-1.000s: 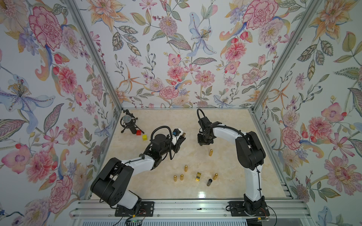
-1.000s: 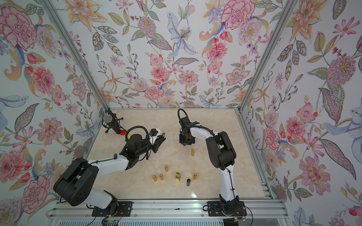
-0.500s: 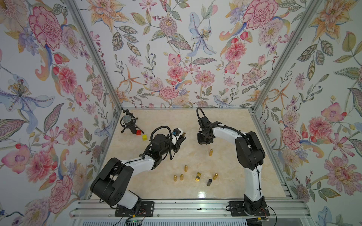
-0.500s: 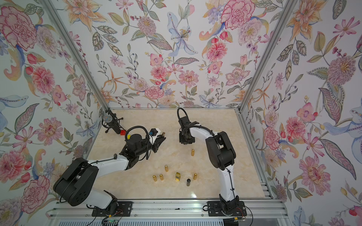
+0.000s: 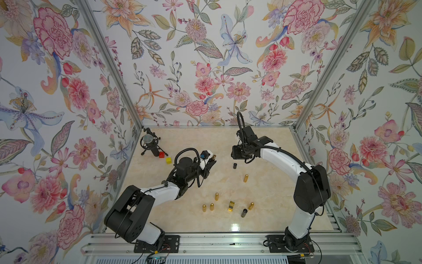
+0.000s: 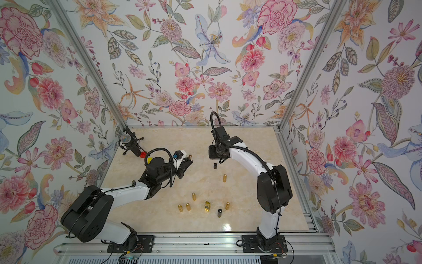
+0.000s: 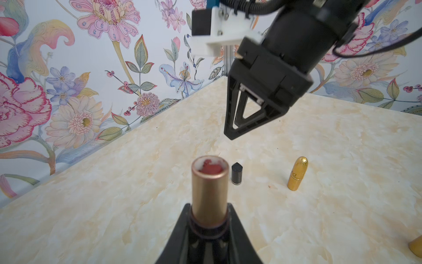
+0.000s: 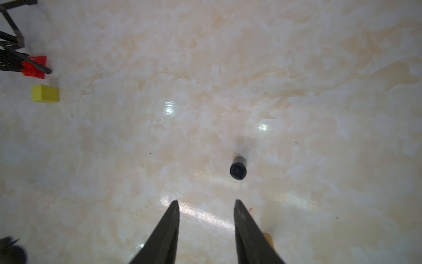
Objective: Open the lipstick cap
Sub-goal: Place the cover at the center of the board, then place the lipstick at the center of the board.
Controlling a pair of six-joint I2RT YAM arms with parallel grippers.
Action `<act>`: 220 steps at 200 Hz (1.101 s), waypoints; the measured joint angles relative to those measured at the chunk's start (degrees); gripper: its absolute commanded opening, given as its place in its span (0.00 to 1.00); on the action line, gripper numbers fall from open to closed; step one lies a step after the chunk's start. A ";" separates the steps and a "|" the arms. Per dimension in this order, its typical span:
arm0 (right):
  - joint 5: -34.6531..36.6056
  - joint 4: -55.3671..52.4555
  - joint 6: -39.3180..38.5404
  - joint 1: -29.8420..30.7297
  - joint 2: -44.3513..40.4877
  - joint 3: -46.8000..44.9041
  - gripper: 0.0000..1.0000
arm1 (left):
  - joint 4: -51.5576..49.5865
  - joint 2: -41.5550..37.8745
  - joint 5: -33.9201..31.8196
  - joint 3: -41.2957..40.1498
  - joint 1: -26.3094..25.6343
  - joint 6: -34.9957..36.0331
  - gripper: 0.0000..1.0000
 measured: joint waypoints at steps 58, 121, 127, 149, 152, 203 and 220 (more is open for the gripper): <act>-8.15 1.53 -4.04 7.06 -8.17 0.76 0.50 | 4.07 2.03 3.34 1.68 0.00 -3.91 0.00; -10.80 3.82 -3.78 10.27 -3.61 2.19 0.39 | 4.98 2.03 4.92 2.40 0.00 -5.33 0.00; -10.47 4.13 -3.74 10.27 -3.37 2.32 0.38 | 4.96 2.03 4.96 2.40 -0.02 -5.33 0.00; -9.18 4.28 -3.63 10.27 -2.97 2.89 0.33 | 4.98 2.03 5.44 2.40 -0.02 -5.31 0.00; -9.07 4.31 -3.63 10.27 -2.91 2.99 0.33 | 4.96 2.03 5.53 2.40 -0.02 -5.31 0.00; -8.50 5.31 -3.76 10.25 -2.60 3.39 0.21 | 4.37 2.03 5.60 2.40 -0.02 -4.87 0.00; -7.96 5.25 -4.04 10.25 -2.47 3.39 0.15 | 3.87 2.03 5.60 2.40 -0.02 -4.66 0.00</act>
